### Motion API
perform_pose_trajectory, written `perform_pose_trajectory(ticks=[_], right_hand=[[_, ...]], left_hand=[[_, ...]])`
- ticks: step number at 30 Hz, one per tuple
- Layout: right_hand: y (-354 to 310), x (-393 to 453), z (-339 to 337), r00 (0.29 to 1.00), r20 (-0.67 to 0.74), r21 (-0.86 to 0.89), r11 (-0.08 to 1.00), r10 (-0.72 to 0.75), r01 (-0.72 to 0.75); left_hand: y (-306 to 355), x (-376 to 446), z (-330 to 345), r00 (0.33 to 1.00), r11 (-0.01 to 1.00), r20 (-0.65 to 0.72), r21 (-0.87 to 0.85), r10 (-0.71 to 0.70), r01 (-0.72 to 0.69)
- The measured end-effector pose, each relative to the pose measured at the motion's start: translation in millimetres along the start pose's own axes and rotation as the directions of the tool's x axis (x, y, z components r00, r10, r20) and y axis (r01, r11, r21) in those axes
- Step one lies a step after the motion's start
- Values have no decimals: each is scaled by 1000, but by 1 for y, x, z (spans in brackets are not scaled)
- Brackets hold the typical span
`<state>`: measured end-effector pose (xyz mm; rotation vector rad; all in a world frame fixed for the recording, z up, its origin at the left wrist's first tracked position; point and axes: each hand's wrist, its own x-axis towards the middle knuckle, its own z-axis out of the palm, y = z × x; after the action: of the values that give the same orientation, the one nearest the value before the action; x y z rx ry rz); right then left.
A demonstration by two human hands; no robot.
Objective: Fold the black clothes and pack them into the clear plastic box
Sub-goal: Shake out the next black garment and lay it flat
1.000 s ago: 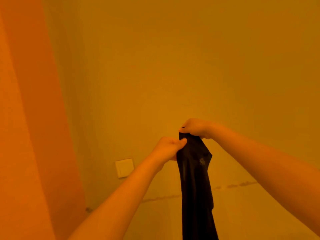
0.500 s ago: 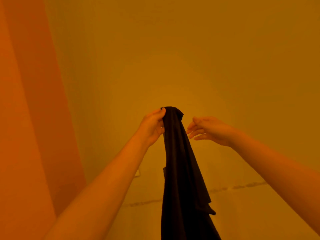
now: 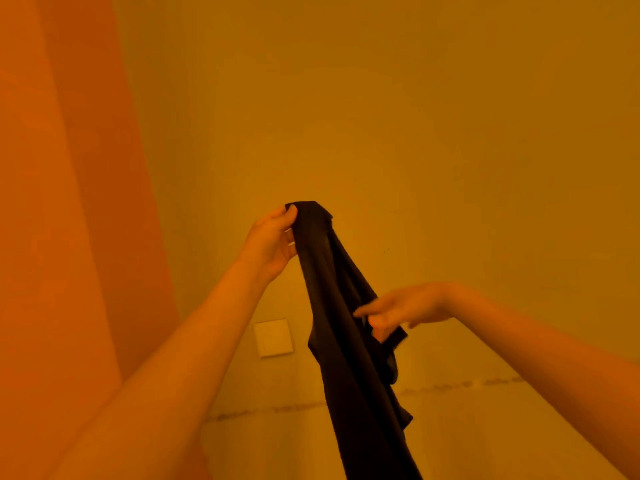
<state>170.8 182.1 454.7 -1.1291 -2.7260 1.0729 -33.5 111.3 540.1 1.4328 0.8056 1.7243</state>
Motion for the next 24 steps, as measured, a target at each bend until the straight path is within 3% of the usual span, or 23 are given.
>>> perform_pose_trajectory(ticks=[2, 4, 9, 11, 14, 21, 24], right_hand=[[15, 4, -1, 991, 17, -186, 974, 134, -128], [24, 4, -1, 977, -62, -322, 922, 205, -214], [39, 9, -2, 940, -270, -400, 863, 209, -307], [45, 6, -6, 934, -328, -292, 926, 138, -239], [55, -4, -12, 911, -406, 121, 992, 70, -23], [53, -18, -17, 904, -427, 524, 822, 27, 223], [41, -15, -15, 857, -515, 557, 755, -13, 346]], left_hand=[[4, 0, -16, 999, 999, -52, -36, 10, -12], [7, 0, -30, 996, 998, -85, -60, 16, -21], [4, -5, -46, 997, 1000, -79, 10, -2, 3], [1, -6, -55, 995, 998, -100, 63, -18, 25], [-6, -8, -75, 979, 984, -198, 159, -45, 78], [-28, -14, -99, 934, 978, -351, 164, -66, 131], [-31, -15, -91, 931, 983, -361, 146, -54, 114]])
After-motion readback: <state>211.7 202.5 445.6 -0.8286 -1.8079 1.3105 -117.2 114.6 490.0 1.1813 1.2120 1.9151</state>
